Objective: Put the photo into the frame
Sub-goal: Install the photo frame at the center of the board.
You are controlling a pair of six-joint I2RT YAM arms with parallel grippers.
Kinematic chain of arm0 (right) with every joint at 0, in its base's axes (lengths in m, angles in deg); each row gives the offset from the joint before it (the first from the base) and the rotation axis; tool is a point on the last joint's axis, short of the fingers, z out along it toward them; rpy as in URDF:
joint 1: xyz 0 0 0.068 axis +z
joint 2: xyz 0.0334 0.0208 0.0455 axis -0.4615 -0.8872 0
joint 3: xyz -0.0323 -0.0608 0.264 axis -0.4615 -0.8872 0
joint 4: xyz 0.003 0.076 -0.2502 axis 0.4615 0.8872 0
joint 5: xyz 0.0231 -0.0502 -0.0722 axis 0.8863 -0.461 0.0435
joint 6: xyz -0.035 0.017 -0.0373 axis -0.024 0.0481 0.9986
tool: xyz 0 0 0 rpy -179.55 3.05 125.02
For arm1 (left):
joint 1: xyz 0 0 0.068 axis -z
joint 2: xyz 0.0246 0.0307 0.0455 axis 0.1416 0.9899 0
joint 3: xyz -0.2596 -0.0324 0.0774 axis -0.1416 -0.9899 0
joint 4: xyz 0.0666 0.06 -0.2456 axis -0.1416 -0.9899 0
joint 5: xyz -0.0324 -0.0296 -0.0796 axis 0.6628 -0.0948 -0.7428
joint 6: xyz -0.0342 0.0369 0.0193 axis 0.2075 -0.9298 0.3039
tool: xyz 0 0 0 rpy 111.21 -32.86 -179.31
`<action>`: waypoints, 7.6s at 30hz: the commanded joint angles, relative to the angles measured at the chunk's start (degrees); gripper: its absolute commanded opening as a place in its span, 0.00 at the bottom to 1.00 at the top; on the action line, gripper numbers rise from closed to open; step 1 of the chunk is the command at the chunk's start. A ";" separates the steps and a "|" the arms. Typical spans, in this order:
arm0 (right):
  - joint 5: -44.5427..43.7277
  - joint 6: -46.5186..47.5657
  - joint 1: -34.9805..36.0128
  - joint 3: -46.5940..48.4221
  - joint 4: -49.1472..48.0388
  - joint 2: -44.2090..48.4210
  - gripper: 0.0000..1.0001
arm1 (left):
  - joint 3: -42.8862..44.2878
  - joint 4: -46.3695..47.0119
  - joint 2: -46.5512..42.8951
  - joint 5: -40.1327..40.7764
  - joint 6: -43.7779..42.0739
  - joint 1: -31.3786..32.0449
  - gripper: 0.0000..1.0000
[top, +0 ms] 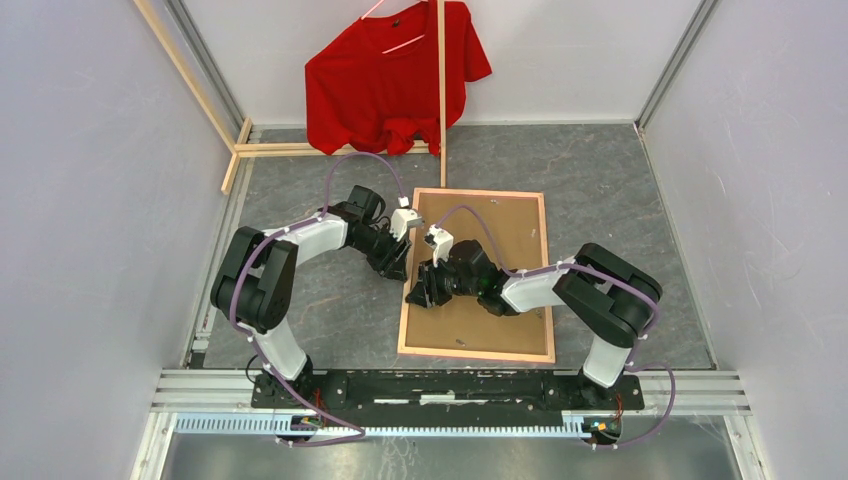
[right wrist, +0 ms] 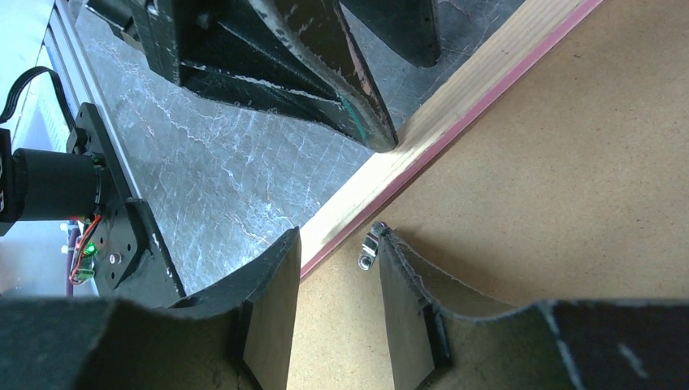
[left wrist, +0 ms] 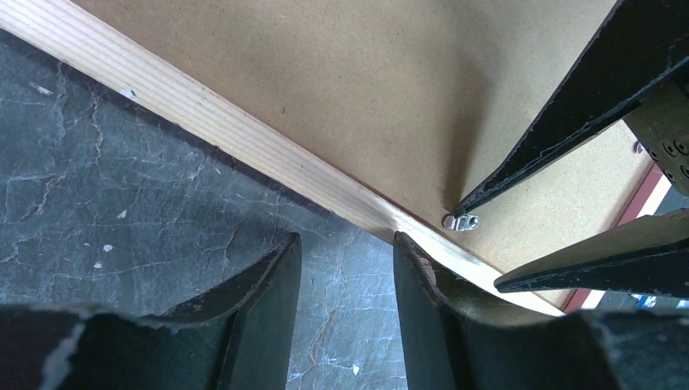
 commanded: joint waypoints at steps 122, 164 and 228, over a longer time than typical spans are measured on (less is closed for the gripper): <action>10.27 3.44 -22.03 29.04 9.62 -19.31 0.49 | 10.20 5.87 13.04 -9.15 11.82 -7.96 0.44; 14.58 1.55 -19.70 34.06 9.26 -25.05 0.41 | 10.11 5.83 13.11 -8.86 11.49 -7.96 0.43; 30.46 14.74 -21.70 47.26 23.45 -30.93 0.43 | 16.37 4.10 18.98 -13.02 11.89 -10.09 0.09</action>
